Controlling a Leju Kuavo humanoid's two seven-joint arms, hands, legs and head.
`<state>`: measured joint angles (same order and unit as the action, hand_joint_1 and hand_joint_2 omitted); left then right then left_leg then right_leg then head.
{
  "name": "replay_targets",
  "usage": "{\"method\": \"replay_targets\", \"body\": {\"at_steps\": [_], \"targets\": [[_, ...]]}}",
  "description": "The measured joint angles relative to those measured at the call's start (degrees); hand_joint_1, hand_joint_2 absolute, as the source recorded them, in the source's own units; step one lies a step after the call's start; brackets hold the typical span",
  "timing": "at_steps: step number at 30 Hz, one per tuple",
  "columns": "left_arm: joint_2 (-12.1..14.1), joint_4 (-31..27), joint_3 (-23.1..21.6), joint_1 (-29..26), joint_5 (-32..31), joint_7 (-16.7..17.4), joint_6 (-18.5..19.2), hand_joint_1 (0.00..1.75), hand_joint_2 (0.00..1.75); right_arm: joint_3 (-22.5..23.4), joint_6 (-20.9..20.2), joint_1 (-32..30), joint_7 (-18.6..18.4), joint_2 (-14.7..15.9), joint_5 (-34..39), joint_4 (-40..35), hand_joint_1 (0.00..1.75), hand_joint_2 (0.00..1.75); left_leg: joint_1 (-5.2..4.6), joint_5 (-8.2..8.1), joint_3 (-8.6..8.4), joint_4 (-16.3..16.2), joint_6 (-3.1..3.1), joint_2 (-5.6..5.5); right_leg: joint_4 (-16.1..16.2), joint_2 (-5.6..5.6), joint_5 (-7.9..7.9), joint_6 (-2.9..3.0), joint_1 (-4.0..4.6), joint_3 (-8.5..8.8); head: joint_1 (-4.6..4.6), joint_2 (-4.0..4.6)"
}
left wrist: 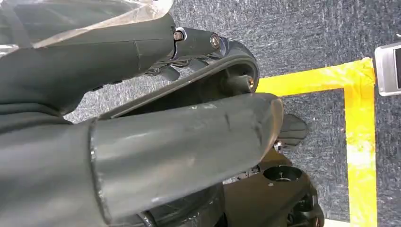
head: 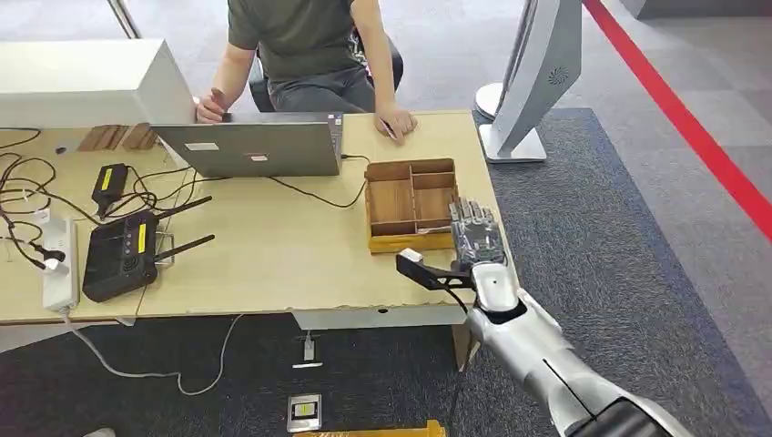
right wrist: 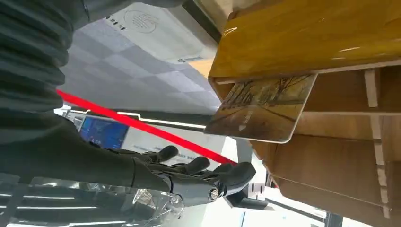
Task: Pass the card to the sensor for recognition and then transmit it.
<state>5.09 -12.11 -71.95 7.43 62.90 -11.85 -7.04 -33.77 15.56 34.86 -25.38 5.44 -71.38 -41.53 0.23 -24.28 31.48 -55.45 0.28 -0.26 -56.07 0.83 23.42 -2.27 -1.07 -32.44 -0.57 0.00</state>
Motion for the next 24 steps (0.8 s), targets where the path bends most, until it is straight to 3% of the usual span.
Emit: {"method": "replay_targets", "body": {"at_steps": [10,12,13,24], "targets": [[0.02,0.00,0.02,-0.01,-0.02,0.00,0.24,0.00,0.00,-0.26,-0.42,0.02,-0.31,-0.17,0.44,1.03,0.00,1.75,0.00,0.00,0.00,0.00,0.00,0.01,0.00,0.00,0.00,0.00,0.00,0.00,0.00,0.00],[0.02,0.00,0.00,-0.01,0.00,0.13,0.17,0.00,0.00,-0.31,-0.50,0.03,-0.31,-0.20,0.44,1.07,0.07,1.75,0.00,0.00,0.00,0.00,0.00,0.01,0.00,0.00,0.00,0.00,0.00,0.00,0.00,0.00],[0.02,0.00,0.00,0.00,0.02,0.33,0.18,0.00,0.00,-0.33,-0.50,0.04,-0.31,-0.22,0.44,1.13,1.75,1.75,0.00,0.00,0.00,0.00,0.00,0.01,0.00,0.00,0.00,0.00,0.00,0.00,0.00,0.00],[0.02,0.00,0.02,-0.01,0.20,0.85,0.17,0.00,0.00,-0.42,-0.15,0.21,-0.04,-0.50,1.33,1.31,1.75,1.75,0.00,0.00,0.00,0.00,0.00,0.01,0.00,0.00,0.00,0.00,0.00,0.00,0.00,0.00]]}}
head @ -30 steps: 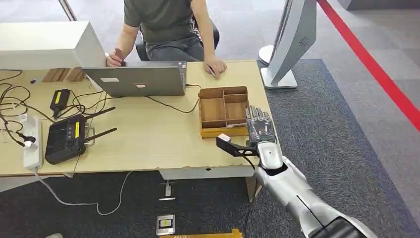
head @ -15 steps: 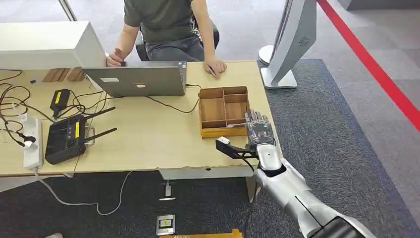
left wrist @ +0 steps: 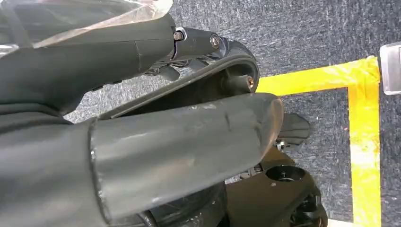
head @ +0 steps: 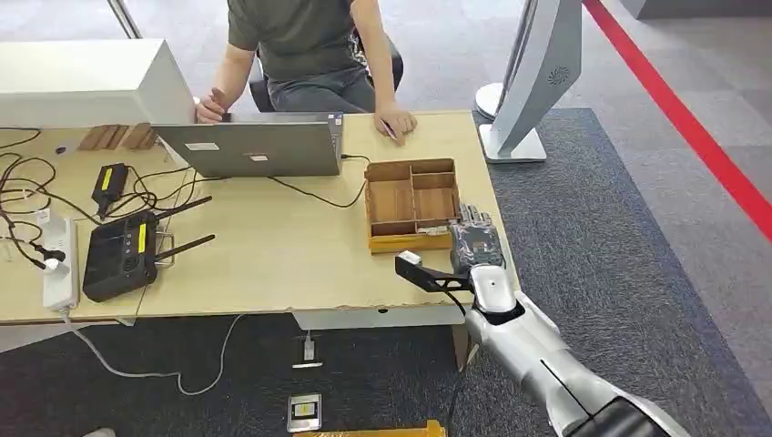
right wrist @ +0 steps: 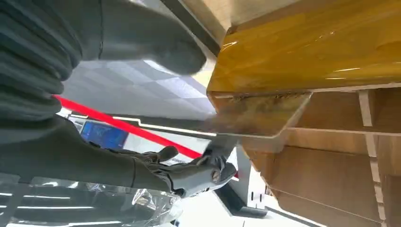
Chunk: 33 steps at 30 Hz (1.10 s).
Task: Pass the card to the sensor for recognition and then transmit it.
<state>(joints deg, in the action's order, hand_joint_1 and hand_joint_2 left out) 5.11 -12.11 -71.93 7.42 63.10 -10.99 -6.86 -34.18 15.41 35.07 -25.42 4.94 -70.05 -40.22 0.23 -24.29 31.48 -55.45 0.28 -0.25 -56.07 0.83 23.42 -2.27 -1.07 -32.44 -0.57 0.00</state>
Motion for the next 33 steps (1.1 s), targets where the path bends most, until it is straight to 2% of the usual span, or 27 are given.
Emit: {"method": "replay_targets", "body": {"at_steps": [18,24,33], "targets": [[0.00,0.00,-0.02,0.01,-0.42,0.74,0.33,0.00,0.00,-0.07,-0.66,0.50,0.20,-0.50,1.00,0.02,1.75,1.75,0.00,0.00,-0.01,0.00,0.00,0.00,0.00,0.00,0.00,0.00,0.00,-0.01,0.00,0.00],[0.00,0.00,-0.02,0.01,-0.81,0.74,0.70,0.00,0.00,-0.04,0.28,0.36,0.57,-0.44,1.57,0.02,1.75,1.75,0.00,0.00,-0.01,0.00,0.00,0.01,0.00,0.00,0.00,0.00,0.00,-0.01,0.00,0.00],[0.00,0.00,0.00,0.01,-1.05,0.74,0.85,0.00,0.00,0.15,0.46,0.27,0.04,-0.09,-0.13,-1.58,1.75,1.75,0.00,0.00,-0.01,0.00,0.00,0.00,0.00,0.00,0.00,0.00,0.00,-0.01,0.02,0.00]]}}
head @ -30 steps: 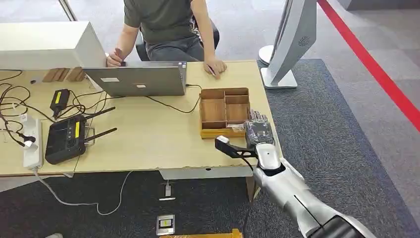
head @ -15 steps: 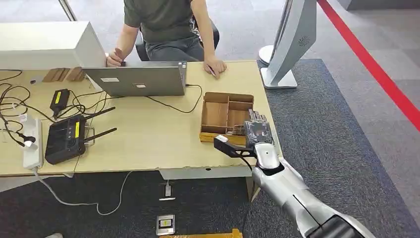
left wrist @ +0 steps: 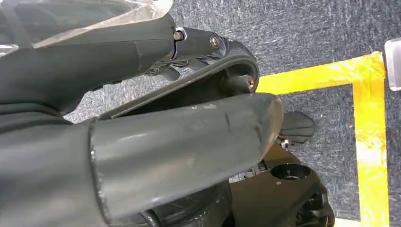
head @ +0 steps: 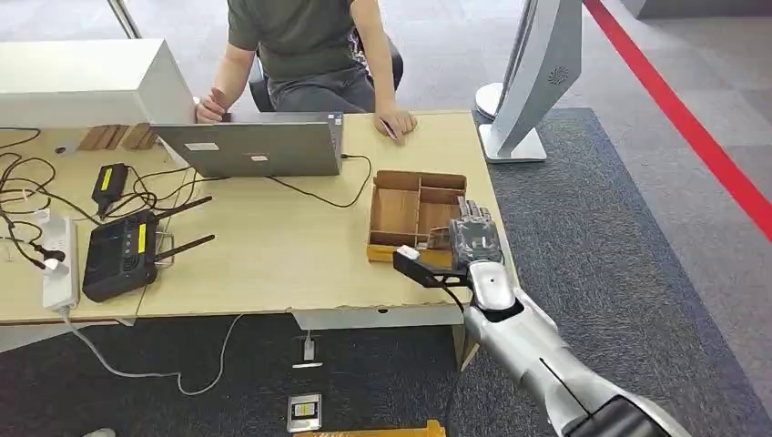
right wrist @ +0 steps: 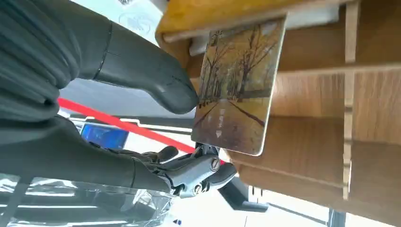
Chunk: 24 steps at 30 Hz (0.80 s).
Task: Pass the card to the sensor for recognition and then transmit it.
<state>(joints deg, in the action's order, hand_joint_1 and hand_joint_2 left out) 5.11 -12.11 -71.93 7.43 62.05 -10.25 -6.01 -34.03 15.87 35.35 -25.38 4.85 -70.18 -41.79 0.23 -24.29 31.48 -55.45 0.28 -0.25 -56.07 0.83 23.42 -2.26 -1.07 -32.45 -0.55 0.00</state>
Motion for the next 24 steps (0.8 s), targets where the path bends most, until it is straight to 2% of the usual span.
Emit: {"method": "replay_targets", "body": {"at_steps": [11,24], "targets": [[0.00,0.00,-0.02,-0.02,0.04,0.00,0.00,0.00,0.00,0.09,-3.19,0.83,-0.50,1.09,-3.78,-6.66,1.75,1.75,0.00,0.00,0.00,0.00,0.00,0.00,0.00,0.00,0.00,0.00,0.00,0.00,-0.02,0.00],[0.00,0.00,-0.02,-0.01,0.02,0.00,-0.02,0.00,0.00,0.07,-3.37,1.84,0.00,1.60,-4.04,-9.07,1.75,1.75,0.00,0.00,0.00,0.00,0.00,0.00,0.00,0.00,0.00,0.00,0.00,0.01,-0.02,0.00]]}}
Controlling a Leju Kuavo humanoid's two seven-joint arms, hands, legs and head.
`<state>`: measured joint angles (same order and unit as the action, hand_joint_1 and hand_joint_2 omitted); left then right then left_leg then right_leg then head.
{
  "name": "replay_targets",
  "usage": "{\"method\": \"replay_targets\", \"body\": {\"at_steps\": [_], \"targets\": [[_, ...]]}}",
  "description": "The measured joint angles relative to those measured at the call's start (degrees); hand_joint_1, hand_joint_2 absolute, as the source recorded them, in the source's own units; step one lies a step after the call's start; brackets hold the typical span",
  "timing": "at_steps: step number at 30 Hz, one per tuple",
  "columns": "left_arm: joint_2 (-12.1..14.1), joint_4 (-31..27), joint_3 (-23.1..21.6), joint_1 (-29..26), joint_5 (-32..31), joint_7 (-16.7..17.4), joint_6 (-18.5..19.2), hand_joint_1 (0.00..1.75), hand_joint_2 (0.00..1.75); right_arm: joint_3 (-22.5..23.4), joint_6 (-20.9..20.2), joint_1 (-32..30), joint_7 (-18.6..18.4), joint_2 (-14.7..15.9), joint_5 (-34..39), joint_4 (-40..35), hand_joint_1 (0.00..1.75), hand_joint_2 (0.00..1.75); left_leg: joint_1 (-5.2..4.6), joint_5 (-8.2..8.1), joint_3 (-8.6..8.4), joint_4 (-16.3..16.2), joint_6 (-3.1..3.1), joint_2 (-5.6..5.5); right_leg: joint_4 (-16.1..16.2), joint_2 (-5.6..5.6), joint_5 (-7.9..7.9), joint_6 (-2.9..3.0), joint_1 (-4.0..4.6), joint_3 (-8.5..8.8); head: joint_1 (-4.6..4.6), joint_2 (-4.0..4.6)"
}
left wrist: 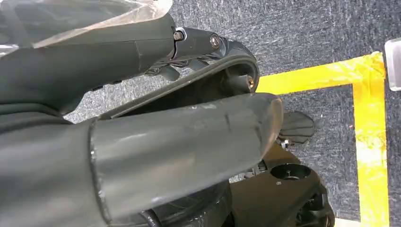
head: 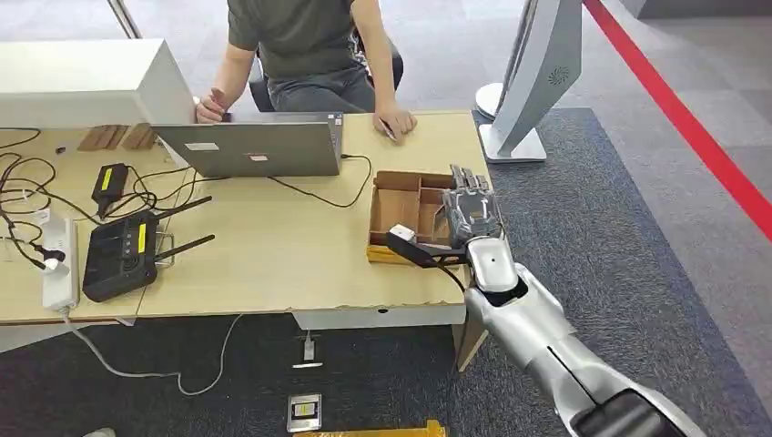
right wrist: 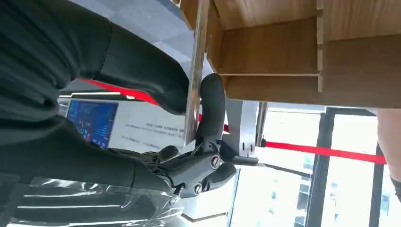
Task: Pass the card to the sensor for recognition and then transmit it.
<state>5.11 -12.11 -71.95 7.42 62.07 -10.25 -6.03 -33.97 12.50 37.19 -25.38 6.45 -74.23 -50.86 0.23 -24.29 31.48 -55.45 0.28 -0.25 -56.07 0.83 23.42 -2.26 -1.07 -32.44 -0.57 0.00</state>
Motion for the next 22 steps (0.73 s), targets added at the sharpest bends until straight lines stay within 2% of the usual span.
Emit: {"method": "replay_targets", "body": {"at_steps": [7,14,22], "targets": [[0.00,0.00,0.00,0.00,-0.44,0.07,0.00,0.00,0.00,-0.24,-0.26,2.00,0.20,-0.09,-0.74,-0.04,1.75,1.75,0.00,0.00,0.01,0.00,0.00,0.01,-0.01,0.00,-0.03,0.02,0.00,0.00,0.00,0.00],[-0.02,0.00,0.00,0.01,-1.81,0.04,0.13,0.00,0.00,-0.94,-5.64,8.75,-0.50,-0.07,-2.03,-0.50,1.75,1.75,0.00,0.03,0.01,0.00,-0.02,0.00,-0.01,0.00,-0.04,0.02,0.00,-0.01,0.00,0.00],[-0.02,0.00,-0.02,0.04,-3.13,-0.02,0.72,0.00,0.00,-1.84,-8.57,13.74,-1.77,0.35,-2.84,0.13,1.75,1.75,0.00,0.03,0.02,-0.01,-0.02,0.00,-0.01,0.00,-0.04,0.02,0.00,-0.02,0.02,0.00]]}}
